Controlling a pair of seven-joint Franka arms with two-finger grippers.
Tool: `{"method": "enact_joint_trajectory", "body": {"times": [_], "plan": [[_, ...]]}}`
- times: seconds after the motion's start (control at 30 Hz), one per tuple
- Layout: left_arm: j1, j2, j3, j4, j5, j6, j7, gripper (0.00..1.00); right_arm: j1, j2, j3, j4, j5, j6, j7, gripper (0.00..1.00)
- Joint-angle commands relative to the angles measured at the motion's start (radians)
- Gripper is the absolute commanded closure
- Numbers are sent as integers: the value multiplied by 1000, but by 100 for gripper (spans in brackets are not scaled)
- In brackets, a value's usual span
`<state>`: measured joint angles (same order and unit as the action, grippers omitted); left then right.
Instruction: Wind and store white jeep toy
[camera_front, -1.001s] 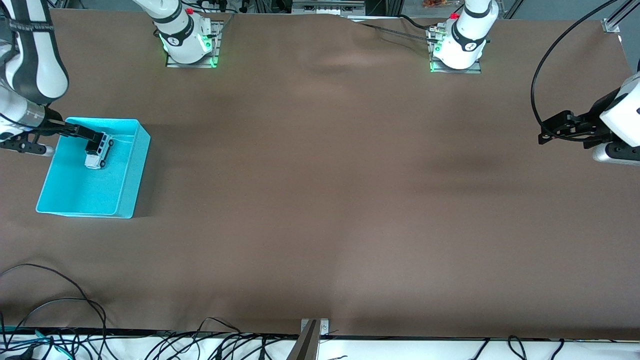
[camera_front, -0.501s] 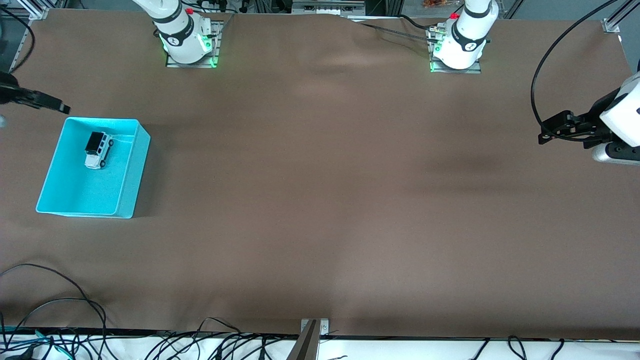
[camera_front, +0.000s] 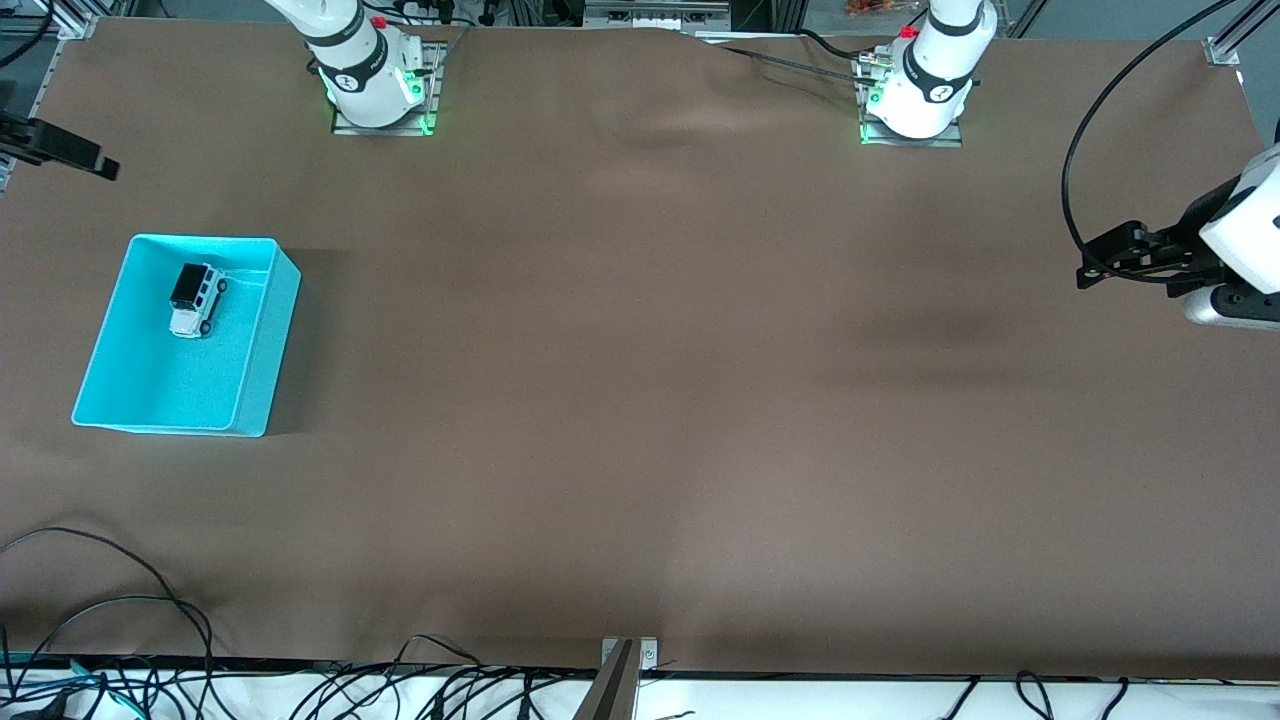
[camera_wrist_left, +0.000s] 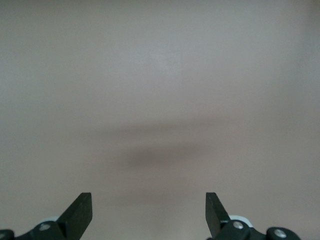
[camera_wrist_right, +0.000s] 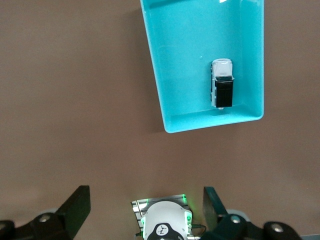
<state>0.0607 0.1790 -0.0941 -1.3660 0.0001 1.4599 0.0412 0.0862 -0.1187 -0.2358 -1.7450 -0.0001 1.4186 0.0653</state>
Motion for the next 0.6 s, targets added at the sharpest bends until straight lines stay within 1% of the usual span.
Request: {"method": "enact_joint_trajectory", "body": {"times": [0.0,0.1,0.23,0.33,0.43,0.57], "plan": [[4,2,-7,15,18,-15,-12,0,-80,20,142,47,5,-47,59,0],[4,2,-7,16,18,-15,-12,0,-98,19,200,48,5,-47,83,0],[4,2,-7,16,18,-15,-12,0,-115,22,253,48,8,-40,97,0],[4,2,-7,16,18,-15,-12,0,-118,28,263,48,11,-27,99,0],[4,2,-7,16,18,-15,-12,0,-118,57,263,51,11,-1,97,0],[4,2,-9,16,18,-15,-12,0,-118,117,262,97,3,33,93,0]]}}
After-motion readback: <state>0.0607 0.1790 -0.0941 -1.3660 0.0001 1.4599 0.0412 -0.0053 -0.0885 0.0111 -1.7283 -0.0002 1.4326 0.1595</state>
